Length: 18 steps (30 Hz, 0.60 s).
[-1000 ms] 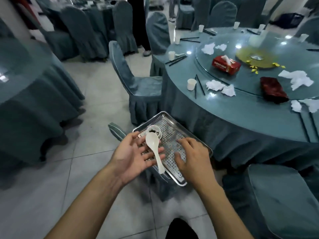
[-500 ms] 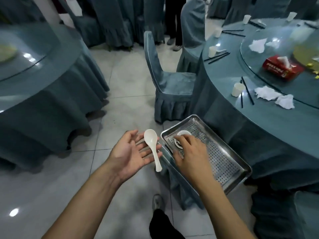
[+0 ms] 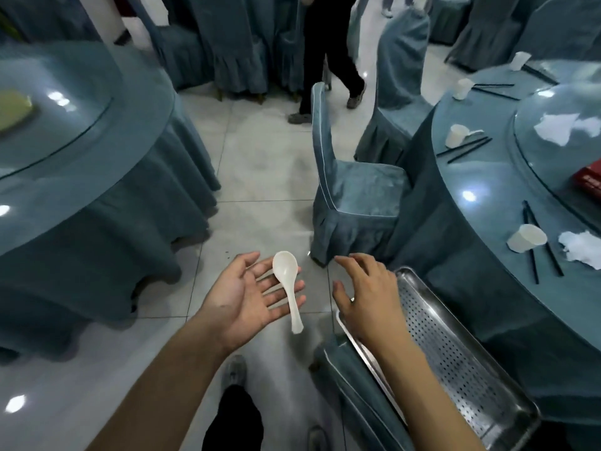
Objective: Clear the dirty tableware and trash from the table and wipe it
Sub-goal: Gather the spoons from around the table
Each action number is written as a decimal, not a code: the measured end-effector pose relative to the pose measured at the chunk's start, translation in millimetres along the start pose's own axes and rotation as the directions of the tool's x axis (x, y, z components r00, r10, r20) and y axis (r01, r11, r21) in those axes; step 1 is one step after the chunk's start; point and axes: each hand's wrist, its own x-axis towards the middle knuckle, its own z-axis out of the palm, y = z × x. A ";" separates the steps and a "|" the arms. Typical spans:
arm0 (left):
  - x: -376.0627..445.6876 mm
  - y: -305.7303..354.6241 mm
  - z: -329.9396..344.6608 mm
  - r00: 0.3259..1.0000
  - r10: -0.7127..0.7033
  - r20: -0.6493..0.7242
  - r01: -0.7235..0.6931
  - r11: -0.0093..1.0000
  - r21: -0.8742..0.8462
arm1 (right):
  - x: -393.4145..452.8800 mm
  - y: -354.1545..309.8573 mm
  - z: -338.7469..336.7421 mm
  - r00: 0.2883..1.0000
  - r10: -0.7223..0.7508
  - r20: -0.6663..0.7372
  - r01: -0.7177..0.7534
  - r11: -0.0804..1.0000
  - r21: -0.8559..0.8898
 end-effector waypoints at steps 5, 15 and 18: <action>70.2 99.3 -15.7 0.999 -0.033 0.040 0.029 0.995 0.091 | 96.0 -41.9 34.3 0.998 0.053 -0.038 -0.054 0.998 -0.024; 184.9 268.7 -12.4 0.982 -0.137 0.129 0.105 0.968 0.228 | 253.7 -118.5 79.7 0.973 0.209 -0.100 -0.213 0.977 -0.027; 225.5 302.6 0.5 0.972 -0.175 0.160 0.130 0.959 0.253 | 301.6 -122.5 87.5 0.961 0.240 -0.136 -0.244 0.970 -0.014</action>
